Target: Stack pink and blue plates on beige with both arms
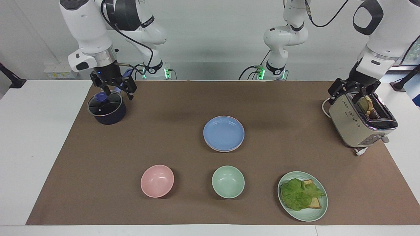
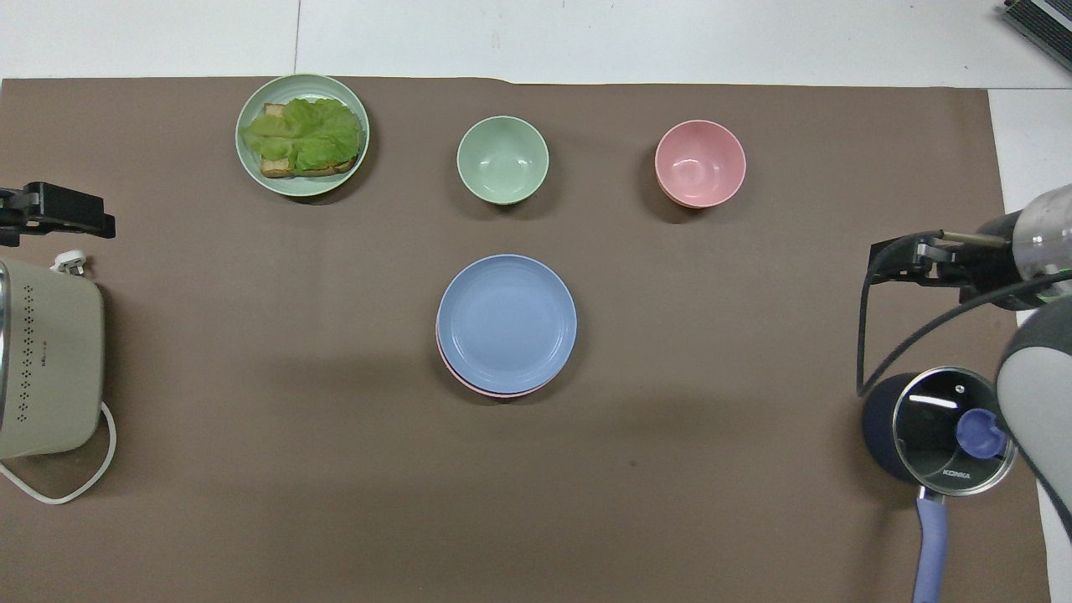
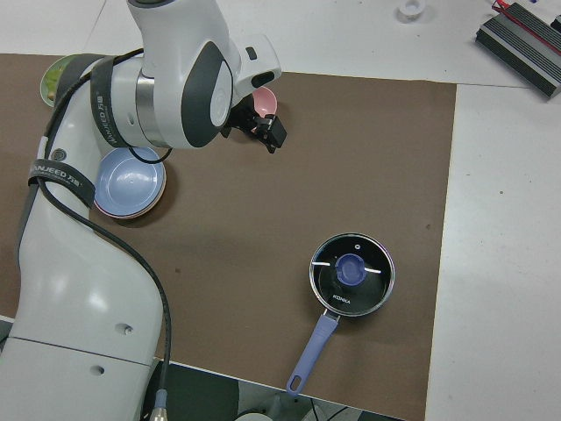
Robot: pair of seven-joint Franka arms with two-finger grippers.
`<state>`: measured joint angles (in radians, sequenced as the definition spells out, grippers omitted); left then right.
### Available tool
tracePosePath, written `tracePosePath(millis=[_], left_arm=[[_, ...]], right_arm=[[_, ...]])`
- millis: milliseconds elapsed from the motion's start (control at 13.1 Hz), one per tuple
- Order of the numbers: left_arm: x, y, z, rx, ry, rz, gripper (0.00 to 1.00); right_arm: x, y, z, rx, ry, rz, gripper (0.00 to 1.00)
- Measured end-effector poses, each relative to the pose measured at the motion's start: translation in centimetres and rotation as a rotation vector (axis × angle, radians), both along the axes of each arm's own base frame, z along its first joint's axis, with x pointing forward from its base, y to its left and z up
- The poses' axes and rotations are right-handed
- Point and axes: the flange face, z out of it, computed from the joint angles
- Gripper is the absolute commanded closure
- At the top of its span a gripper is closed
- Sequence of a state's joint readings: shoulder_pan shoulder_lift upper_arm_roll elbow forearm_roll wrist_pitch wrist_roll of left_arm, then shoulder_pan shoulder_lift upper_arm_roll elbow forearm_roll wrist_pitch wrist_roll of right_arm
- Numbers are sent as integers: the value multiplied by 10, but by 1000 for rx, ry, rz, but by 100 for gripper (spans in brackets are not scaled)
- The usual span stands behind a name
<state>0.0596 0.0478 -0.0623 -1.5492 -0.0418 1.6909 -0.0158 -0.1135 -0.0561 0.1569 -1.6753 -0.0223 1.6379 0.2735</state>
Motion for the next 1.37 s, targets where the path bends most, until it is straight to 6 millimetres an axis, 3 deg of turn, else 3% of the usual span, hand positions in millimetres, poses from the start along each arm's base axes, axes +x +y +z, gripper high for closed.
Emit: tracePosePath(millis=[305,533,1371], left_arm=[[0,0,0,0,0,0,0],[0,0,0,0,0,0,0],[0,0,0,0,0,0,0]], right_arm=[[15,-2,22,9,69,0,0],[23,-1,15,14,86,5,0],[24,4,9,13,92,15,0]])
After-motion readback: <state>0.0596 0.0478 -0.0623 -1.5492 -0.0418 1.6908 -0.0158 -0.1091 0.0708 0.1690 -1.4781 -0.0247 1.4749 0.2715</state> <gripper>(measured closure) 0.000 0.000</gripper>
